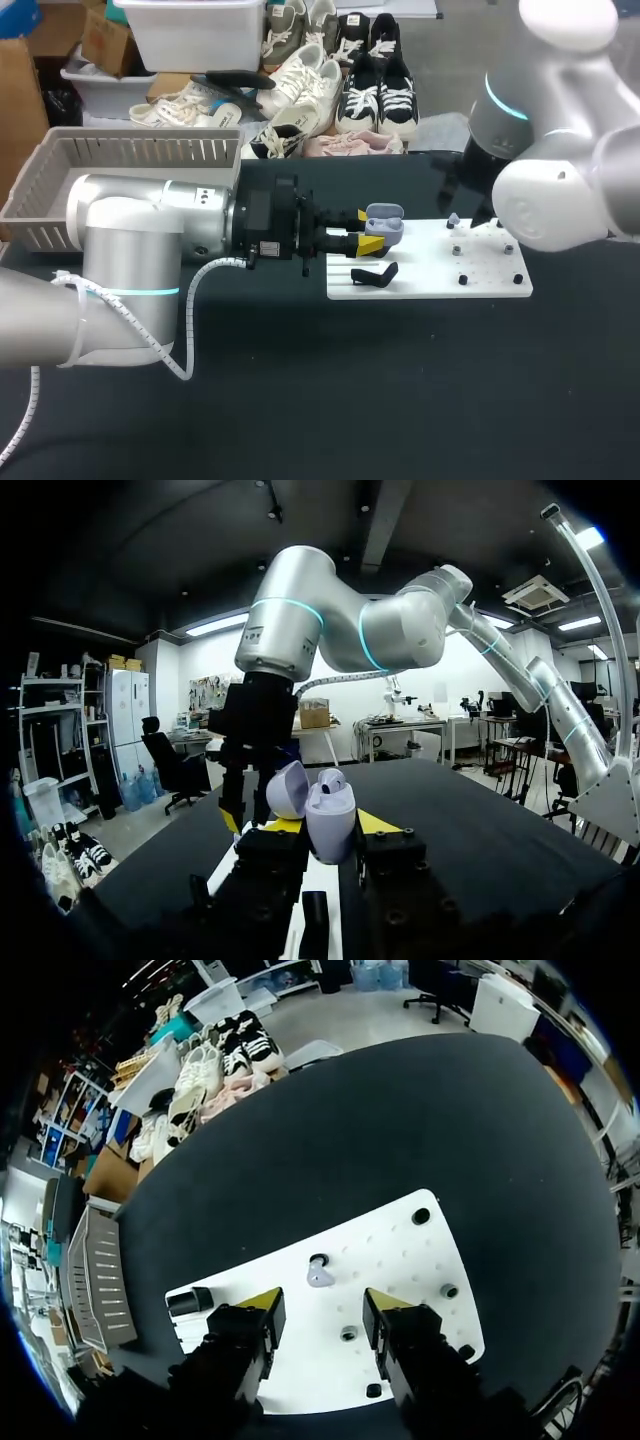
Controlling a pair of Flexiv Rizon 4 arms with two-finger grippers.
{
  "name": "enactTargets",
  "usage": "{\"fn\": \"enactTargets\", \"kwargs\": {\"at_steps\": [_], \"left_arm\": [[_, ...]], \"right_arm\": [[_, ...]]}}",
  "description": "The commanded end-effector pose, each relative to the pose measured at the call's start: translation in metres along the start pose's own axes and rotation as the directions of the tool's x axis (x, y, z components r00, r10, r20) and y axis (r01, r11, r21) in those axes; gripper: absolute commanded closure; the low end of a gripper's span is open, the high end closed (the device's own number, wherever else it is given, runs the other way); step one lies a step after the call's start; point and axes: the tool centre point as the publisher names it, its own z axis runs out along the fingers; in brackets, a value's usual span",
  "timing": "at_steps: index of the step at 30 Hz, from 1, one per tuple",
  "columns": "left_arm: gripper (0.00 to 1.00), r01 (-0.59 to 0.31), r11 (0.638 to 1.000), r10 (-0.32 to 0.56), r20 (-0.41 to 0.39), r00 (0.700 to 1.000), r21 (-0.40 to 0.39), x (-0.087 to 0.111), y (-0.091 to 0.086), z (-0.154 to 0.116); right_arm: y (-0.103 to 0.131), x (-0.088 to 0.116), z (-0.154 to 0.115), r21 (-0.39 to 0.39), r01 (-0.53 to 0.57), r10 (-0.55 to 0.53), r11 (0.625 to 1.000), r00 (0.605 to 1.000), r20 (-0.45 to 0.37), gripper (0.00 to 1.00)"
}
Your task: Pick up each earbud case from the left stands, insert the matching earbuds, close the lid, and place the case in the box.
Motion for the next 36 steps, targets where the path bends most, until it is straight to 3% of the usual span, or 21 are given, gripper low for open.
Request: {"fn": "enactTargets", "kwargs": {"at_steps": [1, 36], "left_arm": [[1.0, 0.0, 1.0, 0.0, 0.0, 1.0, 0.0, 0.0, 0.0, 0.0], [1.0, 0.0, 1.0, 0.0, 0.0, 1.0, 0.0, 0.0, 0.0, 0.0]], "right_arm": [[0.0, 0.002, 0.004, 0.001, -0.01, 0.01, 1.0, 1.0, 0.011, 0.54], [0.007, -0.004, 0.019, -0.01, -0.039, 0.039, 0.999, 0.999, 0.016, 0.71]]}}
